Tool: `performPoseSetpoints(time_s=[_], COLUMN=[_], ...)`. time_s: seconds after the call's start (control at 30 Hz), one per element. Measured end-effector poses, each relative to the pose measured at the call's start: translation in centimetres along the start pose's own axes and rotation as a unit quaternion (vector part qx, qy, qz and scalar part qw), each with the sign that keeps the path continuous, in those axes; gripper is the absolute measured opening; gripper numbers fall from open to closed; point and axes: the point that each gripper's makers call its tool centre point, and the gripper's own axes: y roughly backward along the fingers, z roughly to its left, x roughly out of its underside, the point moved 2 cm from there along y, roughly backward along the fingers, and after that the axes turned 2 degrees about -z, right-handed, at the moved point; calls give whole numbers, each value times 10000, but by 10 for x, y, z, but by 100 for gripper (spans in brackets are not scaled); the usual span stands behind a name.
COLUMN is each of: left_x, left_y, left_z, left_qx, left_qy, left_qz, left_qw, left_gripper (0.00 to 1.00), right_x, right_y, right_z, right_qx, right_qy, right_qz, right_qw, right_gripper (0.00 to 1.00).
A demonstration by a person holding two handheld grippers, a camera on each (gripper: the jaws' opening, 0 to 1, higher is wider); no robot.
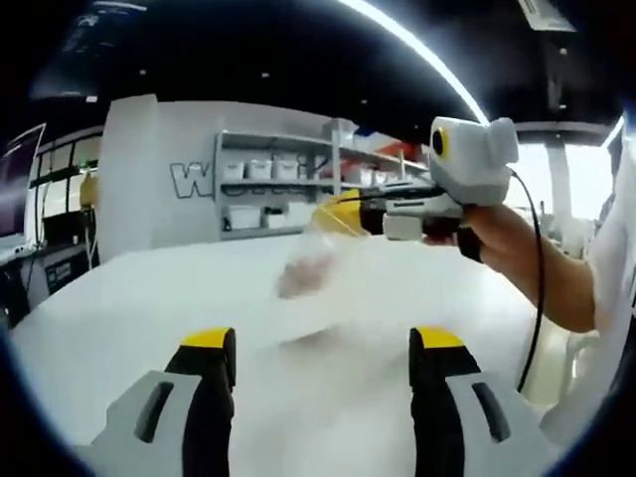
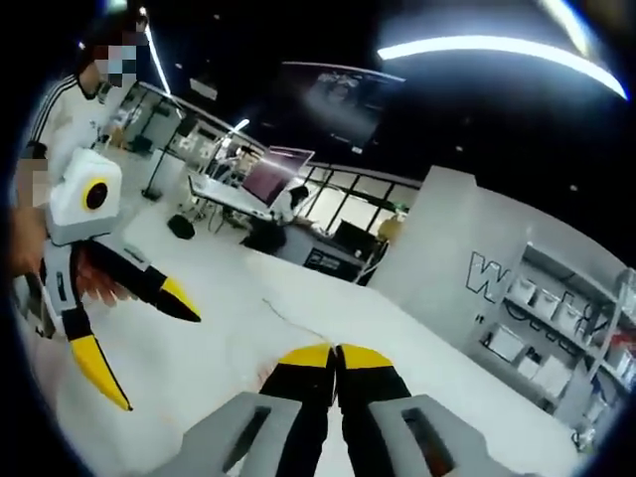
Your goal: Open the resealable bag by pulling the two sides of the seal apart until the entire bag opening is separated and visibly accessible.
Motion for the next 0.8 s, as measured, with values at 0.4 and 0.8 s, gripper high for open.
performPoseSetpoints(time_s=[0.4,0.8], left_x=[20,22], left_y=[-3,-5], left_z=[17,20], left_qx=[-206,-154], left_qy=[-310,-349], left_qz=[871,1032], left_qw=[9955,9939], left_gripper=[73,72], right_x=[11,18], right_y=[-11,-25], right_z=[-29,-57], right_qx=[142,290], right_qy=[-66,-62], right_qz=[62,107], right_qw=[9999,9995], right_gripper=[0,0])
